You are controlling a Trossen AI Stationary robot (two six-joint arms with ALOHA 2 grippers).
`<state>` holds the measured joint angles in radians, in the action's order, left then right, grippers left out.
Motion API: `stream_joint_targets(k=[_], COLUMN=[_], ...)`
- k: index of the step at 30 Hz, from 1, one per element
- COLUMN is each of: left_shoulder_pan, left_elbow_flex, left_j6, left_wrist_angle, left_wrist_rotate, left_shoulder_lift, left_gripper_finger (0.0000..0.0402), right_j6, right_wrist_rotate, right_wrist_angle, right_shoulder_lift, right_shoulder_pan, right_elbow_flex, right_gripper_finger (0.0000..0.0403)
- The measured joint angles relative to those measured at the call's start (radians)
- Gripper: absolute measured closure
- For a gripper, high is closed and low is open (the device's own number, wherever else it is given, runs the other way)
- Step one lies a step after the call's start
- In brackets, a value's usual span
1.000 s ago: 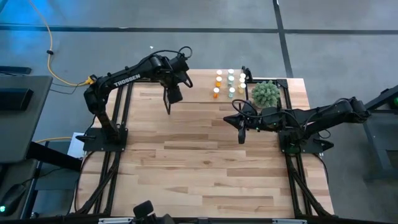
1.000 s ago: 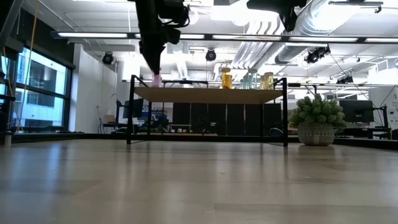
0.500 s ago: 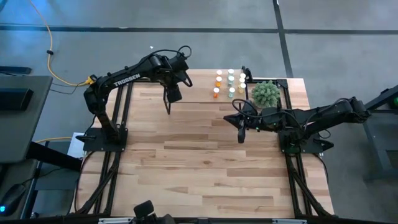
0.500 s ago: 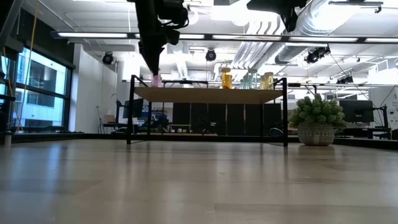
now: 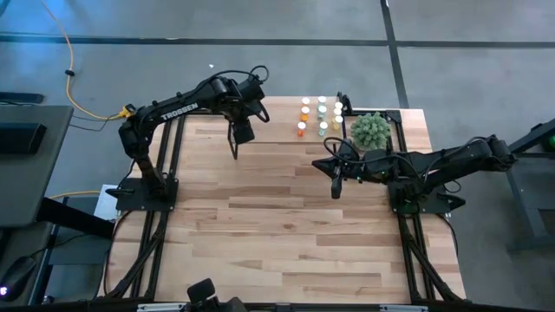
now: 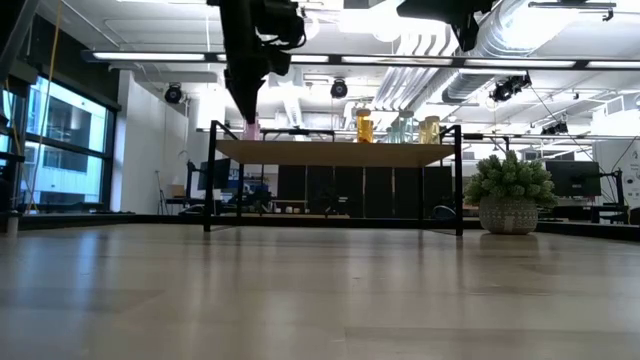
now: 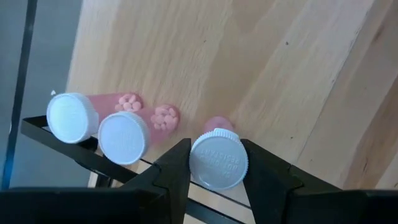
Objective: Pick and place medicine bottles onto shelf by color
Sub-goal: Put the pink pill bottle on the shelf aligned with the other pink pill bottles, then return to home position
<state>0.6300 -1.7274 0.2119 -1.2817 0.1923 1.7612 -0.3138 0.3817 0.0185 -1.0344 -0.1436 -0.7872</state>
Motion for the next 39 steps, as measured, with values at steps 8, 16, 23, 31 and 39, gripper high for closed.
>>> stream_joint_targets(k=[8,16,23,31,39], left_shoulder_pan=[-0.001,0.0,0.0,0.0,0.005], left_elbow_flex=[-0.002,0.001,0.001,0.001,0.001], left_j6=[-0.01,-0.008,-0.018,-0.025,-0.026], left_wrist_angle=[-0.001,-0.002,-0.001,-0.002,-0.007], left_wrist_rotate=[0.003,0.001,-0.005,-0.006,-0.011], left_shoulder_lift=[0.013,0.019,0.019,0.019,-0.016], left_gripper_finger=[0.028,0.0259,0.0196,0.0136,0.013], right_j6=[0.0,0.004,0.004,0.0,0.0], right_wrist_rotate=[0.0,-0.001,-0.001,-0.005,-0.005], right_wrist_angle=[0.0,0.0,0.0,0.0,0.0], right_shoulder_lift=[0.0,0.0,0.0,0.0,0.0], right_shoulder_pan=[0.0,0.0,0.0,0.0,0.0], right_elbow_flex=[0.0,0.0,0.0,0.0,0.0], right_gripper_finger=[0.0402,0.0402,0.0402,0.0402,0.0402])
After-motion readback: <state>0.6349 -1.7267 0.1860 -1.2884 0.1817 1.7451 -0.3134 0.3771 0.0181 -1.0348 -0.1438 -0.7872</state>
